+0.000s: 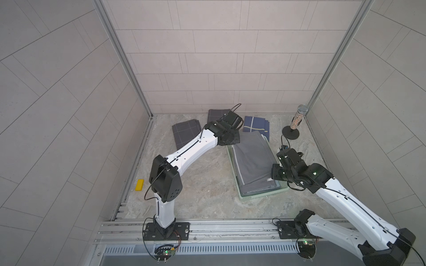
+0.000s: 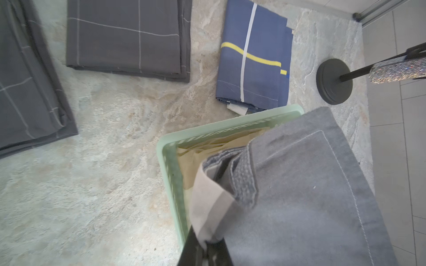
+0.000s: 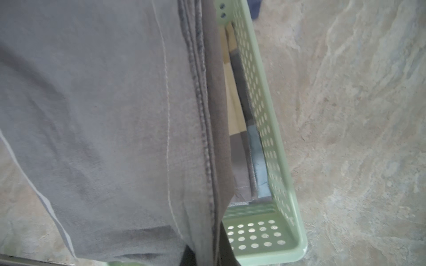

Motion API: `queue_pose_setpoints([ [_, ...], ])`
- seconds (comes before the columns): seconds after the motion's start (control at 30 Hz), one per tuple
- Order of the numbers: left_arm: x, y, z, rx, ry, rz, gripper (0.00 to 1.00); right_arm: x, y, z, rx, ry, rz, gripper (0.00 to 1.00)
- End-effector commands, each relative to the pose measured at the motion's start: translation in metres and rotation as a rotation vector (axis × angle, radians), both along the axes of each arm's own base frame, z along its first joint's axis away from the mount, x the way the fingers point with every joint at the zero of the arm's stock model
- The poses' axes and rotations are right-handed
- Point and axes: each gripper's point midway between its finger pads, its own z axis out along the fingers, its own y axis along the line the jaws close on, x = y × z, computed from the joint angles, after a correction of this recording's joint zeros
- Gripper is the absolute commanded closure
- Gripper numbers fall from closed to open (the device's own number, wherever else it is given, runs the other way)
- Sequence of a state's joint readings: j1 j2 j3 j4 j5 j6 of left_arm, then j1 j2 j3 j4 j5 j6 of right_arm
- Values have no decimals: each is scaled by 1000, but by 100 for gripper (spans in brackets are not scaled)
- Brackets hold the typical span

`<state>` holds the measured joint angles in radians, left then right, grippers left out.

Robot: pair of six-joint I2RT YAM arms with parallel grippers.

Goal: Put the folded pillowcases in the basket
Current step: Place the pillowcase in the basket.

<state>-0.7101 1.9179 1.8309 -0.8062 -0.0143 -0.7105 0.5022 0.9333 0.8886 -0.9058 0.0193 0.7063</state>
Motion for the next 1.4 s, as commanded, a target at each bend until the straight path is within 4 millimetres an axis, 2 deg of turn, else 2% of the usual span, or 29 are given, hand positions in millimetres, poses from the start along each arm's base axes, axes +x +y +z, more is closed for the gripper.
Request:
queue_pose_setpoints([
  [0.0, 20, -8, -2, -5, -34, 26, 100, -3, -11, -15, -13, 43, -5, 100],
  [0.13, 27, -17, -30, 22, 4, 13, 100, 6, -20, -40, 16, 95, -38, 100],
  [0.37, 29, -19, -85, 93, 102, 15, 100, 13, -16, -76, 27, 194, -22, 100],
  [0.43, 28, -20, -101, 104, 134, 8, 94, 11, -16, -87, 18, 234, -21, 100],
  [0.47, 27, -20, -107, 110, 145, 7, 87, 10, -17, -90, 14, 248, -22, 100],
  [0.5, 27, -20, -112, 117, 155, 2, 77, 8, -18, -94, 10, 261, -25, 93],
  [0.53, 26, -21, -115, 123, 162, -10, 70, 6, -18, -95, 7, 266, -29, 77],
  [0.57, 26, -21, -116, 130, 169, -16, 62, 6, -19, -95, 6, 261, -34, 66],
  [0.67, 26, -22, -104, 129, 160, -37, 48, 4, -24, -83, -4, 230, -47, 49],
  [0.87, 24, -28, -36, 42, 74, -67, 33, 2, -33, -28, -20, 126, -66, 46],
  [0.93, 18, -28, -11, 16, 54, -91, 31, 5, -34, -8, -7, 58, -71, 51],
  [0.97, 14, -28, 0, 2, 42, -99, 31, 8, -31, -2, 8, 30, -66, 59],
  [1.0, 8, -28, 10, -8, 33, -110, 31, 12, -28, 2, 22, 16, -56, 74],
  [1.07, -5, -25, 19, -21, 29, -124, 32, 23, -18, -2, 37, 31, -28, 96],
  [1.1, -12, -25, 21, -34, 24, -129, 32, 30, -11, -7, 44, 47, -7, 100],
  [1.17, -26, -22, 21, -62, 16, -139, 33, 45, -2, -18, 57, 68, 7, 100],
  [1.23, -39, -11, 11, -88, 18, -115, 34, 58, 5, -33, 62, 98, 12, 100],
  [1.37, -54, 4, -11, -127, -13, -84, 34, 68, 10, -72, 49, 172, 3, 100],
])
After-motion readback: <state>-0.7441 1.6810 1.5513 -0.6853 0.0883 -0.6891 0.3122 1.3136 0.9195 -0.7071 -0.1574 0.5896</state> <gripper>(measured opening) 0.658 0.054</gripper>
